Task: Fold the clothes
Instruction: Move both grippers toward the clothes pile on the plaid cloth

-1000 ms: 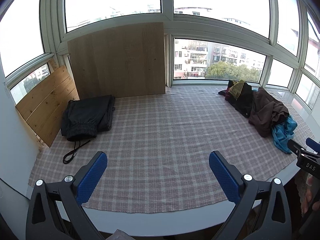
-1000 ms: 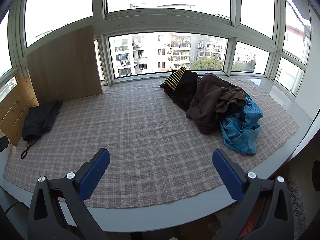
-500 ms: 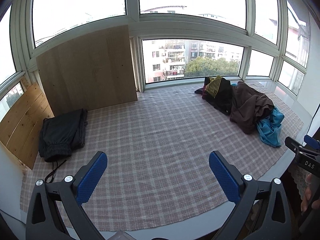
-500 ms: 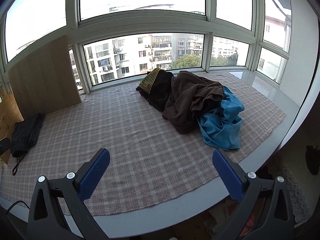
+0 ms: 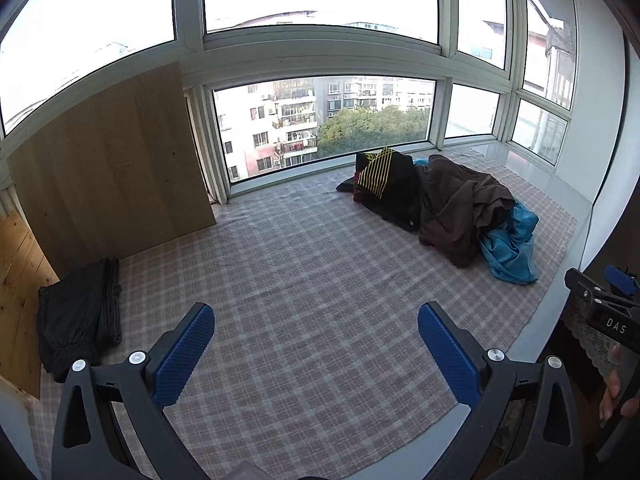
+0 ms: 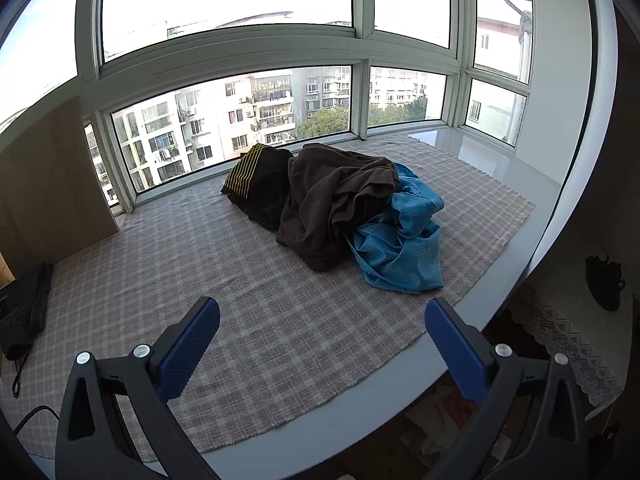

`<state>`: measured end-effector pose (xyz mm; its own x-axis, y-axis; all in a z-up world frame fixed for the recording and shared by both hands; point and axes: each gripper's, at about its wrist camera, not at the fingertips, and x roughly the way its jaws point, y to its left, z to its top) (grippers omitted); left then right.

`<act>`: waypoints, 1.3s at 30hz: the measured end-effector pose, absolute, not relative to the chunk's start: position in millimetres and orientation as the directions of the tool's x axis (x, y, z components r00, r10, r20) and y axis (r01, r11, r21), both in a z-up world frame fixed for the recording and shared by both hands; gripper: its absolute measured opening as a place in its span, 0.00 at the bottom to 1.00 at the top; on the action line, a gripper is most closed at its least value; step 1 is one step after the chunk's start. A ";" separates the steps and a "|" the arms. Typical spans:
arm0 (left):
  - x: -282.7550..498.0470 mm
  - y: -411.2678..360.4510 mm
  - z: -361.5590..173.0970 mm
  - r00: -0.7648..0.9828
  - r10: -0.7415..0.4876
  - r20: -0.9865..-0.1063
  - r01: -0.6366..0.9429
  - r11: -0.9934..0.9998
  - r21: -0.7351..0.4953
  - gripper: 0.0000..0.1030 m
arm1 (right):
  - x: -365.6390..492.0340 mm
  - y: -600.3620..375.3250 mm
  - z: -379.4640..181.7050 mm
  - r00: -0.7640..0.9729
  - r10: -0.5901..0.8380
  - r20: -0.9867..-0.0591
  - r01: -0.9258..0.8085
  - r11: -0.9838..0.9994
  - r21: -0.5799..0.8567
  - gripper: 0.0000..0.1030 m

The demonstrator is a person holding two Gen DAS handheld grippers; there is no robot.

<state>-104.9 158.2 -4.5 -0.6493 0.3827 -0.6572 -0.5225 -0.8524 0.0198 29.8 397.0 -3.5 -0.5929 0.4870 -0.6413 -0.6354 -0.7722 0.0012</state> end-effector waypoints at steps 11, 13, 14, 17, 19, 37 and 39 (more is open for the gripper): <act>-129.9 177.5 -10.0 -0.605 0.434 -0.667 -0.599 -0.800 0.023 1.00 | 22.7 398.1 -4.7 -0.547 0.535 -0.644 -0.693 -0.721 -0.009 1.00; -132.8 179.9 -10.5 -0.599 0.442 -0.668 -0.610 -0.792 0.024 1.00 | 21.6 397.9 -5.3 -0.540 0.541 -0.645 -0.701 -0.713 -0.012 1.00; -134.5 181.2 -10.7 -0.596 0.445 -0.668 -0.616 -0.787 0.025 1.00 | 21.1 398.0 -5.7 -0.536 0.543 -0.646 -0.704 -0.710 -0.013 1.00; -138.5 184.9 -12.6 -0.583 0.456 -0.672 -0.633 -0.774 0.024 1.00 | 20.7 399.5 -6.8 -0.528 0.544 -0.652 -0.713 -0.701 -0.008 1.00; -140.7 187.5 -13.3 -0.578 0.464 -0.671 -0.644 -0.765 0.026 1.00 | 21.1 400.6 -6.5 -0.524 0.551 -0.650 -0.720 -0.694 -0.008 1.00; -164.2 208.8 -41.8 -0.538 0.406 -0.738 -0.624 -0.781 0.026 0.99 | 30.2 472.1 -16.0 -0.508 0.557 -0.657 -0.768 -0.638 0.054 1.00; -163.2 214.8 -43.4 -0.559 0.396 -0.728 -0.615 -0.788 0.043 0.99 | 29.7 488.6 -17.5 -0.518 0.561 -0.646 -0.766 -0.640 0.059 1.00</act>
<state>-163.2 214.8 -43.4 -0.5587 0.3965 -0.7285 -0.6147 -0.7876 0.0429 29.7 488.6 -17.5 -0.5178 0.5614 -0.6456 -0.7665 -0.6396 0.0586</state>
